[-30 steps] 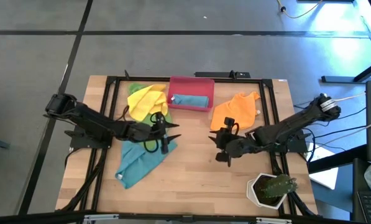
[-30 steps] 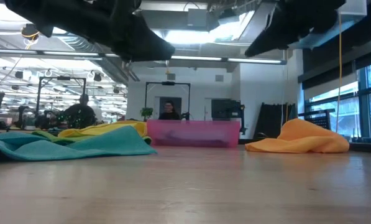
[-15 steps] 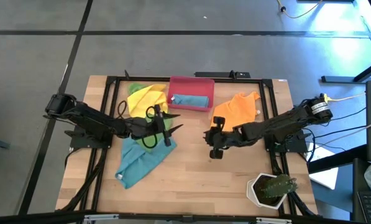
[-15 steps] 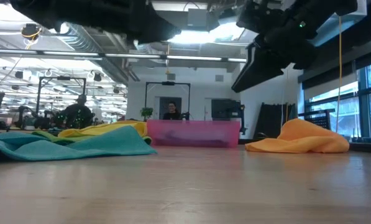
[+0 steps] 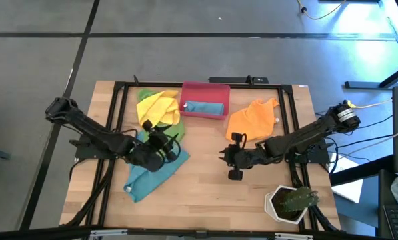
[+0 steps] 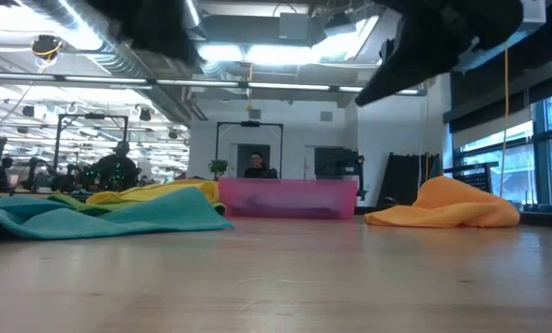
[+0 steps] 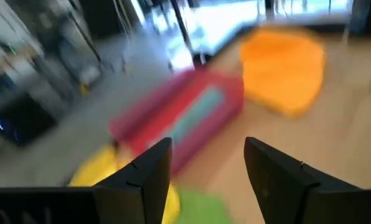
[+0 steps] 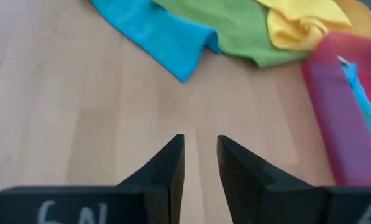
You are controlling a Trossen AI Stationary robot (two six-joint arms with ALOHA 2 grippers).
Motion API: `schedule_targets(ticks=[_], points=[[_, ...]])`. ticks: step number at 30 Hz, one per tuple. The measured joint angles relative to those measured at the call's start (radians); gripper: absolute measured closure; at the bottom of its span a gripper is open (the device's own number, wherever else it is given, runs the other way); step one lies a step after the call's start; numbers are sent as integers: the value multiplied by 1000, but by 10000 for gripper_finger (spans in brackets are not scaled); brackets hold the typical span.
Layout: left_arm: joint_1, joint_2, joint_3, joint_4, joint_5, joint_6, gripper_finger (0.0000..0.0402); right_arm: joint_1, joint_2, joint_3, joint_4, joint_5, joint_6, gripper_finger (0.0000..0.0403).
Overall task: Roll microfiber towels into tight, uniform cylinder then place into a basket
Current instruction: Fold the yellow microfiber towel
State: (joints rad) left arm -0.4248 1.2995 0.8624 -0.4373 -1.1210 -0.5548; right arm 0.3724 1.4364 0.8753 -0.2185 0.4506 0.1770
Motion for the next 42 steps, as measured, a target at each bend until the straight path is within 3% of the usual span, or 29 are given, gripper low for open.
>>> schedule_targets(ticks=[3, 6, 14, 34, 42], points=[[49, 2, -25, -231, 113, -223, 210, 5, 0, 0, 35, 0, -3, 305], [108, 3, -84, -360, 223, -393, 210, 4, 0, 0, 46, 0, -16, 305], [231, 3, -192, -371, 434, -461, 210, 4, 0, 0, 58, 29, -54, 305], [349, 3, -355, -268, 450, -455, 210, 4, 0, 0, 58, 28, -46, 305], [408, 3, -410, -122, 451, -376, 214, 4, 0, 0, 77, 86, -48, 305]])
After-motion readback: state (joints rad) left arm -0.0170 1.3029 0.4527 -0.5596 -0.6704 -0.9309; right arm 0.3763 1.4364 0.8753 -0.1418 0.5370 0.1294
